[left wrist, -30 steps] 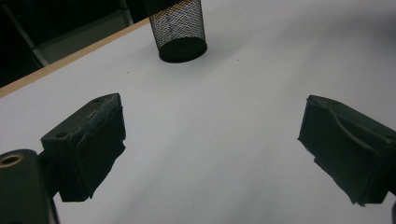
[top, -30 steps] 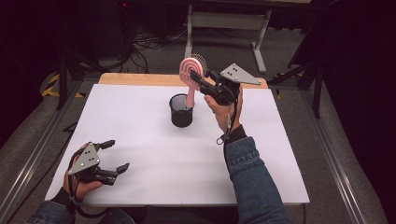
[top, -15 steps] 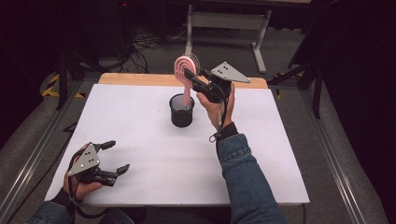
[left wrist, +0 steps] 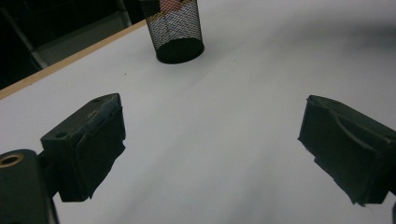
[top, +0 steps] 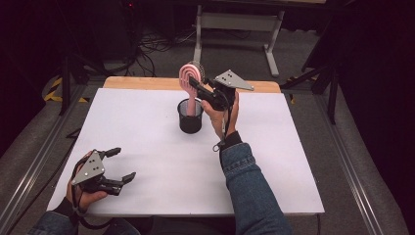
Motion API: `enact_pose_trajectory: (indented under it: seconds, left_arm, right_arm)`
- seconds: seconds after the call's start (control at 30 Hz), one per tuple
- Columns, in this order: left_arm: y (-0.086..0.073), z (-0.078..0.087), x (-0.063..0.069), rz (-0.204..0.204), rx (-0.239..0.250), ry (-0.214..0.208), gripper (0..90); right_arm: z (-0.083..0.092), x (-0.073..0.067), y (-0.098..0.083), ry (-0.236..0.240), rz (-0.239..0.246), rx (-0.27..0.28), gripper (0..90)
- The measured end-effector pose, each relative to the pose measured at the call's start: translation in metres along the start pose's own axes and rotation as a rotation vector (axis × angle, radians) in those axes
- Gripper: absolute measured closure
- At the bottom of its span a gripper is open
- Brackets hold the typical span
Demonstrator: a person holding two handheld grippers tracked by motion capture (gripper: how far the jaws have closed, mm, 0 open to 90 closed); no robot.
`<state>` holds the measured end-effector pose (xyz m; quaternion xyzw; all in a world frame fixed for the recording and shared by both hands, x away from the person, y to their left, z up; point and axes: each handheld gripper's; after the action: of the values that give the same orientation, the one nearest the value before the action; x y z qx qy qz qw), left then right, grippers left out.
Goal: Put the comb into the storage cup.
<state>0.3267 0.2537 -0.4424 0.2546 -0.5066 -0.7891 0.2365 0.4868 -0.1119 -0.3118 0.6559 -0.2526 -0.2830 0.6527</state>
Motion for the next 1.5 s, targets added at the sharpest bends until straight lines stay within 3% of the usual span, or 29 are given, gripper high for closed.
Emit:
enact_pose_trajectory:
  seconds: [0.37, 0.9, 1.5]
  left_arm:
    - [0.000, 0.000, 0.000, -0.005, 0.001, 0.000, 8.0]
    - [-0.001, -0.001, 0.000, -0.010, -0.006, -0.001, 8.0]
    - [-0.001, -0.002, 0.000, -0.012, -0.010, 0.000, 8.0]
  right_arm:
    - [-0.001, 0.002, -0.018, -0.015, -0.056, -0.018, 64.8]
    - [0.001, 0.005, -0.046, 0.007, -0.130, -0.022, 64.4]
    - [0.001, 0.003, -0.053, 0.019, -0.135, -0.036, 63.9]
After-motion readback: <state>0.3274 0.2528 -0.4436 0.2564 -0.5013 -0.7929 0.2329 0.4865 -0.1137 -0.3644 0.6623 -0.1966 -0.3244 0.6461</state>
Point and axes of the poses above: each handheld gripper's, and its own axes: z roughly backward along the jaws, y roughly out of its top, x roughly to its right, and after that the axes turned 3 degrees about y, right-handed
